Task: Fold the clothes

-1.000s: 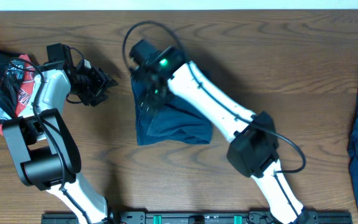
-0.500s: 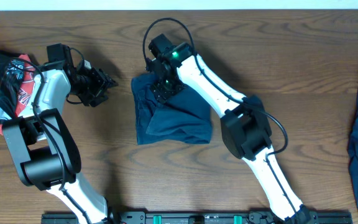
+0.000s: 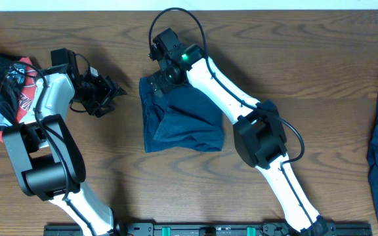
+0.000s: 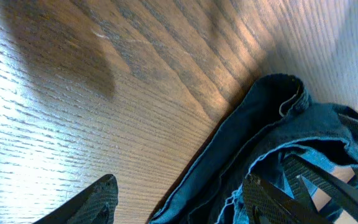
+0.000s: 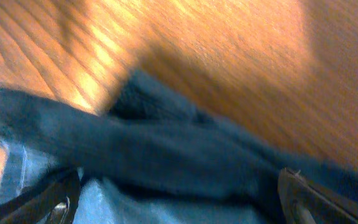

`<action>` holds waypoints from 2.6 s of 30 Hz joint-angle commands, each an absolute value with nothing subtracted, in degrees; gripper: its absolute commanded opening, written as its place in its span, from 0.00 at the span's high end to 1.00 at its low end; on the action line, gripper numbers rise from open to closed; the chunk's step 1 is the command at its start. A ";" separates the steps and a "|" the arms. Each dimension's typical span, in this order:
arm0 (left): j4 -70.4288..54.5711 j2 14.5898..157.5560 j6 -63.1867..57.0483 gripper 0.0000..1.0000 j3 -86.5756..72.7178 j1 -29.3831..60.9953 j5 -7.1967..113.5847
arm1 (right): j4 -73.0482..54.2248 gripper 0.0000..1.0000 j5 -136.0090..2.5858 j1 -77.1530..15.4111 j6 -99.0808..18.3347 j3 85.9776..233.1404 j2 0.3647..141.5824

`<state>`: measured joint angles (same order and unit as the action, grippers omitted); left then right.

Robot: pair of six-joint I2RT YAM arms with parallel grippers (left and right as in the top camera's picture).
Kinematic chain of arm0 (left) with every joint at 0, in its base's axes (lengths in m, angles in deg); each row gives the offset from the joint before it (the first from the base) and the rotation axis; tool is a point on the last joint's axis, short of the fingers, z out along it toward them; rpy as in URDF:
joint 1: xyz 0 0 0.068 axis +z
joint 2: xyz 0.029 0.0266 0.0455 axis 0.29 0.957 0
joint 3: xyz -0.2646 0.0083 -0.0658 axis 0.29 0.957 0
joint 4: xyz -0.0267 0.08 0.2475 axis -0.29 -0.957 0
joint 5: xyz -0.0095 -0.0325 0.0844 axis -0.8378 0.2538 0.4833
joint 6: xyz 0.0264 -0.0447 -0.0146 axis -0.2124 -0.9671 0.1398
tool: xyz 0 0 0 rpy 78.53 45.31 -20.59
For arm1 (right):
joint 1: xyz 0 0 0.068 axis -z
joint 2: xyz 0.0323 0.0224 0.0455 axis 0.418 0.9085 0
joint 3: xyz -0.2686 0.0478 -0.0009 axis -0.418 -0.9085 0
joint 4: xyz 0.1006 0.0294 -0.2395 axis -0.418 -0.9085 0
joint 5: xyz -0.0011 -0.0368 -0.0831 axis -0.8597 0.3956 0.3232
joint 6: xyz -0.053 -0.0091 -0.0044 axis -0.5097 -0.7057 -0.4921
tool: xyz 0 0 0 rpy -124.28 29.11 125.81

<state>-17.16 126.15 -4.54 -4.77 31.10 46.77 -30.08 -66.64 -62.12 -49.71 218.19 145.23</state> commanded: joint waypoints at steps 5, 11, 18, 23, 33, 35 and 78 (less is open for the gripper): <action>-17.69 125.67 -1.29 0.32 -3.65 31.16 47.55 | -44.59 0.01 -60.41 -56.54 -52.22 239.04 140.07; -17.64 125.91 2.78 0.31 -2.14 28.97 44.98 | -60.81 0.01 -63.75 -52.74 -52.20 251.81 135.64; -15.46 130.41 3.59 0.20 -1.31 23.34 40.19 | -69.84 0.01 -64.06 -52.65 -52.68 252.37 133.21; -11.35 136.33 4.02 0.13 -1.31 21.81 31.71 | -73.94 0.01 -64.12 -53.31 -52.88 252.35 133.21; -7.87 149.16 9.20 0.11 -1.31 21.81 13.90 | -73.92 0.01 -66.46 -53.98 -52.46 251.61 133.21; -7.85 150.54 9.42 0.11 -1.31 21.78 13.92 | -73.92 0.01 -66.44 -53.68 -51.96 249.73 133.23; -15.70 149.53 11.94 0.35 -2.36 18.59 61.17 | -59.87 0.40 -66.29 -55.76 -48.33 201.05 133.50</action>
<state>-15.04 140.92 11.08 -7.17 18.83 25.59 -60.35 -65.74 -55.12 -48.55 202.30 132.93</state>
